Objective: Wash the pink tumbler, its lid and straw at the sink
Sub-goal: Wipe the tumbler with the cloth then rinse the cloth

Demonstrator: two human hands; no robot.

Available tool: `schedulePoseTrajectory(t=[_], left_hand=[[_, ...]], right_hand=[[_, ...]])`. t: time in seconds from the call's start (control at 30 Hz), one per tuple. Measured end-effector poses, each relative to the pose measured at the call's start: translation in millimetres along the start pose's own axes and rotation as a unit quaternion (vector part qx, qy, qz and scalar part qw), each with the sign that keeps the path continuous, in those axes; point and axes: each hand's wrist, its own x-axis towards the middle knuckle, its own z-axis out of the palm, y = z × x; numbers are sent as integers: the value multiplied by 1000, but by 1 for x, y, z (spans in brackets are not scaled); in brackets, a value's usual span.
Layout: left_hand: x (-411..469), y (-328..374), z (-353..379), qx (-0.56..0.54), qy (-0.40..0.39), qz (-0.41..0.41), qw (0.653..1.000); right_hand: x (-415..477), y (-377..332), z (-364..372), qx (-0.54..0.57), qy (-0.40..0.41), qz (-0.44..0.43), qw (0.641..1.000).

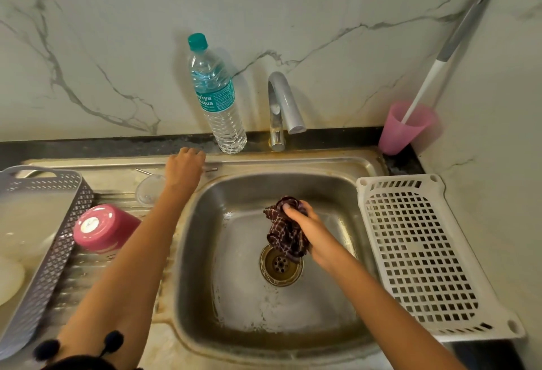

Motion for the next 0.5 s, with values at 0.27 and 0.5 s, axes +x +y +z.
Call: schedulePoseTrajectory(t=[0.27, 0.5], left_hand=[[-107, 108, -40, -706, -193, -161, 662], [-138, 130, -42, -773, -219, -183, 567]], right_hand=[[-6, -8, 0, 114, -10, 2, 993], [-17, -15, -13, 115, -31, 27, 992]])
